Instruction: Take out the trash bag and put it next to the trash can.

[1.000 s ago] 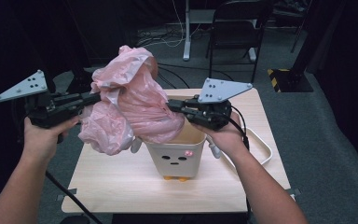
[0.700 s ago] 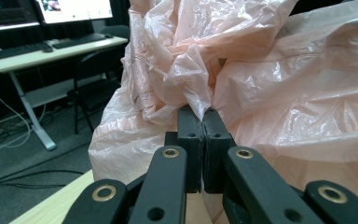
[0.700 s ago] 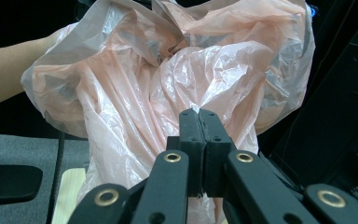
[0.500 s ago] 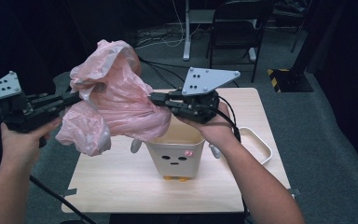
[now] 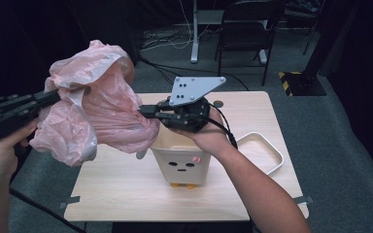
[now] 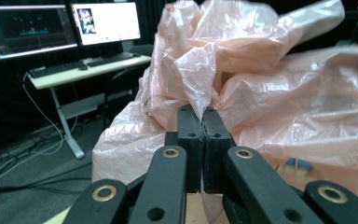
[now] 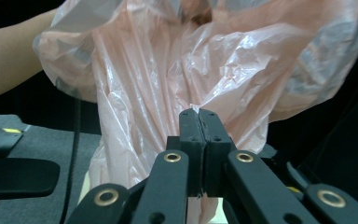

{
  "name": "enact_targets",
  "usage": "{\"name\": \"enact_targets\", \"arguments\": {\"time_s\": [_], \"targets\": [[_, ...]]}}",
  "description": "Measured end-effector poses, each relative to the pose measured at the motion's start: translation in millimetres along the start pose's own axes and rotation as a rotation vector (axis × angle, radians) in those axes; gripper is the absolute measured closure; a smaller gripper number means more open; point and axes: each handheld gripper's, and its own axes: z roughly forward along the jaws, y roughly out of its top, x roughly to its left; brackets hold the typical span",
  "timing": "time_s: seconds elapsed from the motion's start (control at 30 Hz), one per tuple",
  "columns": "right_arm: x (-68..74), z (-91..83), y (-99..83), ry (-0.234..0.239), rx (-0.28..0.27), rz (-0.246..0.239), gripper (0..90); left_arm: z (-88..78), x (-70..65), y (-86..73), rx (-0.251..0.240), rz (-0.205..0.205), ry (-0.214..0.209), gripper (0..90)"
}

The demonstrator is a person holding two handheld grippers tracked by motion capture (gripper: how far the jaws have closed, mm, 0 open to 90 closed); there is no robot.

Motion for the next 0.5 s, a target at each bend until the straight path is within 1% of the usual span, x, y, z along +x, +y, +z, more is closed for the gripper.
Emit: {"name": "enact_targets", "arguments": {"time_s": [0.03, 0.13, 0.2, 0.27, 0.33, 0.43, 0.5], "targets": [[0.4, 2.7, -0.7, 0.008, 0.003, 0.003, 88.8, -1.2, -0.5, 1.3, -0.005, 0.001, -0.001, 88.6], [1.0, 11.9, -4.4, 0.027, 0.025, 0.002, 88.8, -3.5, -1.3, 4.1, -0.034, -0.013, -0.012, 88.7], [0.7, 17.7, -7.8, 0.039, 0.042, 0.010, 88.6, -4.5, -1.9, 6.1, -0.052, -0.023, -0.021, 88.7], [0.0, 22.2, -11.8, 0.047, 0.058, 0.019, 88.1, -4.1, -2.9, 7.4, -0.051, -0.022, -0.027, 88.7], [-0.9, 24.8, -16.2, 0.050, 0.075, 0.029, 85.4, -1.8, -4.0, 7.6, -0.037, -0.020, -0.032, 88.7], [-3.0, 24.4, -22.2, 0.036, 0.089, 0.041, 80.3, 0.7, -4.3, 7.3, -0.029, -0.018, -0.038, 88.7], [-4.9, 21.0, -24.8, 0.025, 0.081, 0.050, 77.5, 2.0, -3.4, 6.4, -0.038, -0.031, -0.051, 88.8]]}}
